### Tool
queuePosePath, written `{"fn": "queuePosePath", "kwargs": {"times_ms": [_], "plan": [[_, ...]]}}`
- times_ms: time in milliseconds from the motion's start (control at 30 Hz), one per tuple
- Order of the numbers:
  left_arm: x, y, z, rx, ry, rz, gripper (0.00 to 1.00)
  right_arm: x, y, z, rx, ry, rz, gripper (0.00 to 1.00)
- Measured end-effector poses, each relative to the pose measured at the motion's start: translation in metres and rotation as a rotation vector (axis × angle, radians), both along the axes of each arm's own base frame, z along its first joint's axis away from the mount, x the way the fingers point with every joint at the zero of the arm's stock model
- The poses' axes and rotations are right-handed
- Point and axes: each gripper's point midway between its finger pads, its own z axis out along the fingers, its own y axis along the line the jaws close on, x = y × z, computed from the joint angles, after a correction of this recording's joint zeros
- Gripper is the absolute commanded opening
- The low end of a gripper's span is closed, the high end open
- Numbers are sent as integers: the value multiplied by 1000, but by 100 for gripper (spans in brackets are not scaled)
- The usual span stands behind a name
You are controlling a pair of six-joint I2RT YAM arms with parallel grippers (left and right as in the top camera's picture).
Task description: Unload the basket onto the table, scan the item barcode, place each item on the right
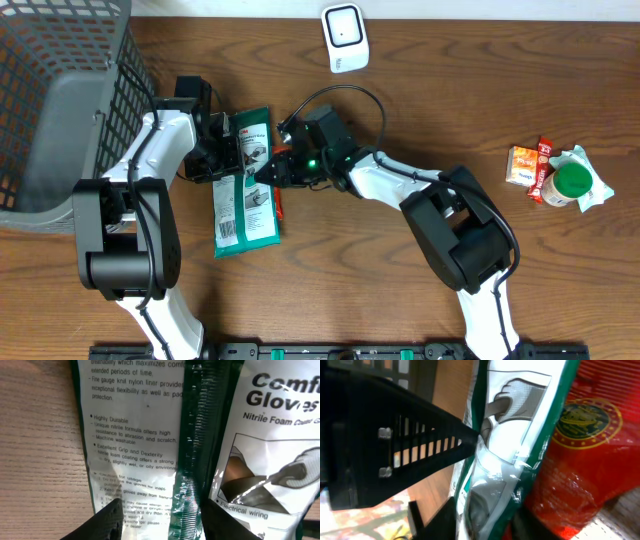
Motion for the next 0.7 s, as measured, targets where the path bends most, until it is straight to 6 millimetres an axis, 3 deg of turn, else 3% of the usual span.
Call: {"fn": "queuePosePath", "kwargs": {"times_ms": [67, 300, 367, 533, 633, 700], "plan": [[-1, 0, 0, 0, 3, -1, 49, -1, 2, -1, -8, -10, -1, 1], [-1, 2, 4, 8, -1, 19, 76, 2, 7, 4, 11, -63, 5, 1], [0, 2, 17, 10, -29, 29, 81, 3, 7, 4, 13, -79, 13, 1], [8, 1, 83, -1, -216, 51, 83, -4, -3, 11, -25, -85, 44, 1], [6, 1, 126, -11, -334, 70, 83, -11, -17, 32, -53, -74, 51, 1], [2, 1, 151, -16, -396, 78, 83, -15, -37, 57, -78, -62, 42, 1]]}}
